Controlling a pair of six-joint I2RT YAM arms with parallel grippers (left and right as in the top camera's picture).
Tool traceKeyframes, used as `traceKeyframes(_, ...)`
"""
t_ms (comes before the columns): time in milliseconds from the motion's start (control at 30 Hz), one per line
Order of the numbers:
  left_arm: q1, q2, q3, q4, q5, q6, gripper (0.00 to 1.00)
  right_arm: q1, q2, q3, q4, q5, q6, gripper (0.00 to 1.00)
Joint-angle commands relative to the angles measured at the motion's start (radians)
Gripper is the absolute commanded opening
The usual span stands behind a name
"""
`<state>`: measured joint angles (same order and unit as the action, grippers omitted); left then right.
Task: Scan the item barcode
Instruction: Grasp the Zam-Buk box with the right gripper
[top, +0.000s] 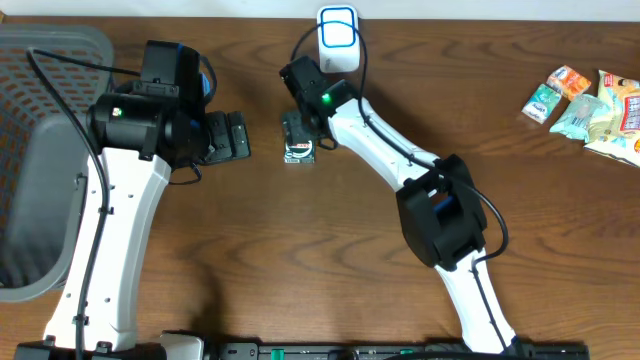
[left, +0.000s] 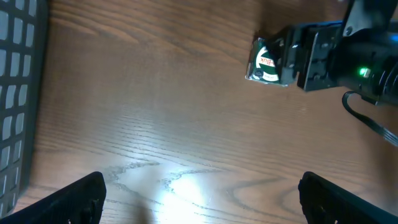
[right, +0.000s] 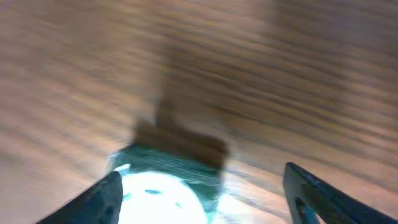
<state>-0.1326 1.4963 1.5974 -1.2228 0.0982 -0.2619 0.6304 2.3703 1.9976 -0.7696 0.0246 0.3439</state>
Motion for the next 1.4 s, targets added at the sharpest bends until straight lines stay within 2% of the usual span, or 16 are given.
traceKeyframes(0,0.002,0.0,0.003,0.0,-0.006,0.003,0.98,0.017,-0.049,-0.008,-0.013,-0.069,-0.005,0.78)
traceKeyframes(100,0.002,0.0,0.003,0.0,-0.006,0.003,0.98,0.021,-0.049,-0.008,-0.043,-0.069,0.132,0.71)
traceKeyframes(167,0.002,0.0,0.003,0.0,-0.006,0.003,0.98,0.024,-0.048,-0.008,-0.058,-0.068,0.195,0.73)
traceKeyframes(333,0.002,0.0,0.003,0.0,-0.006,0.003,0.98,0.026,-0.027,-0.014,-0.06,-0.023,0.202,0.84)
traceKeyframes(600,0.002,0.0,0.003,0.0,-0.006,0.003,0.98,0.03,0.036,-0.014,-0.048,-0.027,0.202,0.85)
traceKeyframes(800,0.002,0.0,0.003,0.0,-0.006,0.003,0.98,0.039,0.071,-0.014,-0.039,-0.006,0.173,0.77)
traceKeyframes(933,0.002,0.0,0.003,0.0,-0.006,0.003,0.98,0.039,0.071,-0.014,-0.041,-0.005,0.171,0.57)
traceKeyframes(1200,0.002,0.0,0.003,0.0,-0.006,0.003,0.98,0.04,0.071,-0.014,-0.055,0.025,0.171,0.55)
traceKeyframes(1367,0.002,0.0,0.003,0.0,-0.006,0.003,0.98,0.02,0.059,-0.003,-0.066,-0.011,0.171,0.57)
